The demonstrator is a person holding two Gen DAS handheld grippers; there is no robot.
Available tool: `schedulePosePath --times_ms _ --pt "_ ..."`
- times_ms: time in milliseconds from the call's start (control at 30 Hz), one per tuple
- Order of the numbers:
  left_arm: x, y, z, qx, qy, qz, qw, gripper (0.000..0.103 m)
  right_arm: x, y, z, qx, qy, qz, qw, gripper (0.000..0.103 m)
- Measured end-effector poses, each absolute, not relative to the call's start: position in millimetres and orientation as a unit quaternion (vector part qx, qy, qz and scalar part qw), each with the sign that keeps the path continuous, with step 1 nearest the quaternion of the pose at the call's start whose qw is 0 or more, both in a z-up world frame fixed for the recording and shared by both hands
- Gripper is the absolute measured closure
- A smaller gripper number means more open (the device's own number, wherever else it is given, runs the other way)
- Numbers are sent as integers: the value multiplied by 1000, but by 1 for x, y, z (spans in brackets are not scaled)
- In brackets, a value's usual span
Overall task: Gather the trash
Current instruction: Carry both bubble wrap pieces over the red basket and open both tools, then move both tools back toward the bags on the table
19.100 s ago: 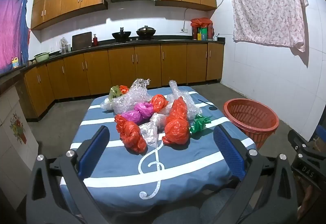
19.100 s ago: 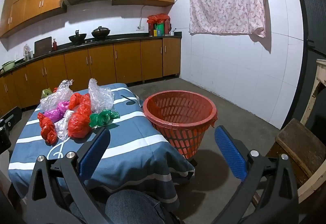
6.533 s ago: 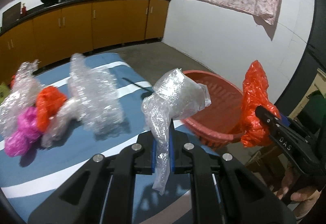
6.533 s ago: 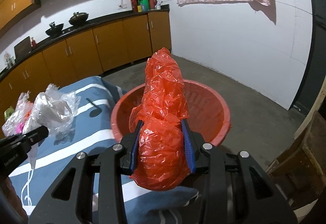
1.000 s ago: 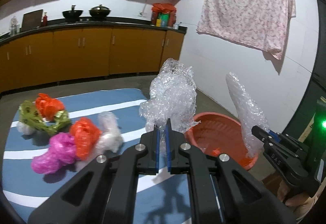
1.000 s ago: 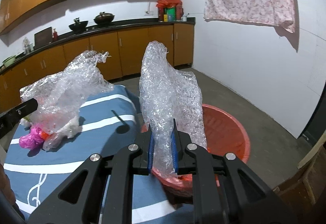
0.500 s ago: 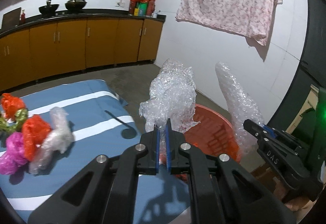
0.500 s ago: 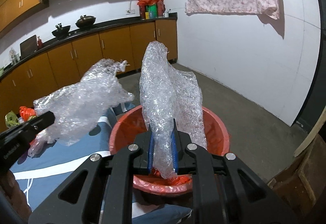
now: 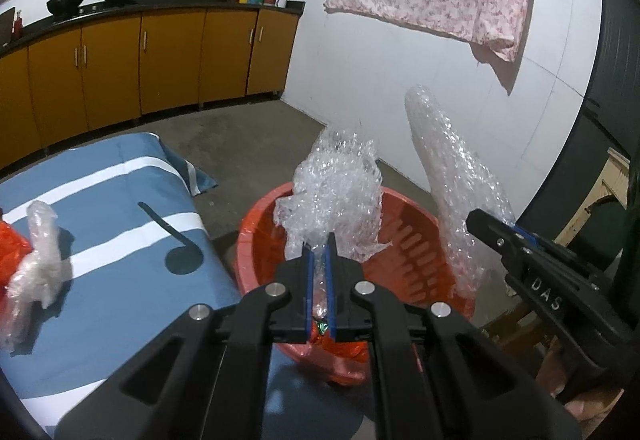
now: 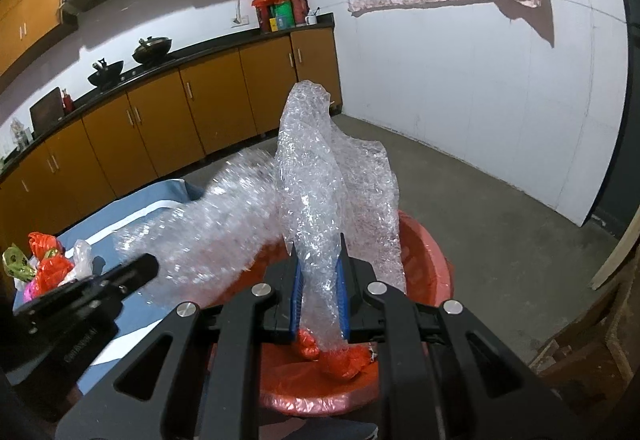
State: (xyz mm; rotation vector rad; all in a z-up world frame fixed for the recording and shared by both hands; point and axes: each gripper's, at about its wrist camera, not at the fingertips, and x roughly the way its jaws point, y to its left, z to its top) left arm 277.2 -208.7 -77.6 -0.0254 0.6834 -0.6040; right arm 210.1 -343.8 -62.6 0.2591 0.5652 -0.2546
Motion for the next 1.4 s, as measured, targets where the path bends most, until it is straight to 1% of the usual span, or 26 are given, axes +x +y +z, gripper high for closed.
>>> schedulePosePath --times_ms 33,67,100,133,167,200,233,333,367,400,433,467,500,533,600,800,967,1067,1200,1400 --pt "279 -210 -81 -14 334 -293 896 95 211 -346 -64 129 278 -122 944 88" --pt "281 -210 -83 -15 337 -294 895 92 211 -348 -66 132 279 -118 944 86" --pt "282 -210 -85 -17 340 -294 893 84 212 -351 -68 133 280 -116 944 84" --pt "284 -209 -86 -17 342 -294 892 78 212 -351 -70 135 282 -115 943 79" --pt "284 -208 -88 -19 342 -293 893 69 213 -353 -70 137 282 -114 943 75" --pt "285 -206 -89 -20 341 -292 893 65 212 -354 -72 140 281 -115 942 67" --pt "285 -205 -90 -19 342 -291 893 64 210 -354 -72 142 280 -116 942 61" --pt "286 -195 -92 -19 343 -278 897 58 204 -354 -72 142 278 -126 941 52" --pt "285 -189 -91 -21 343 -271 899 54 203 -355 -72 141 278 -130 941 49" --pt "285 -183 -90 -23 342 -265 901 47 198 -355 -72 138 276 -138 941 42" --pt "284 -175 -89 -27 339 -255 905 43 197 -356 -72 136 274 -143 941 34" --pt "281 -166 -88 -28 336 -244 909 36 193 -356 -73 135 272 -149 941 30" --pt "279 -158 -87 -29 331 -234 914 32 188 -355 -74 135 271 -154 940 25" --pt "276 -151 -86 -27 328 -227 917 30 186 -355 -75 136 272 -156 940 23" --pt "268 -134 -85 -23 320 -210 923 23 183 -352 -77 138 276 -157 938 20" --pt "242 -89 -79 2 301 -154 941 16 177 -334 -79 136 285 -147 937 19" --pt "228 -44 -76 9 296 -102 950 15 178 -307 -74 119 289 -125 942 19" --pt "220 -17 -77 10 296 -73 952 13 178 -293 -73 111 292 -111 943 16" --pt "213 20 -82 3 302 -37 953 11 182 -270 -74 103 302 -88 944 15" --pt "221 70 -81 -3 299 32 954 11 187 -236 -76 75 313 -55 945 15"
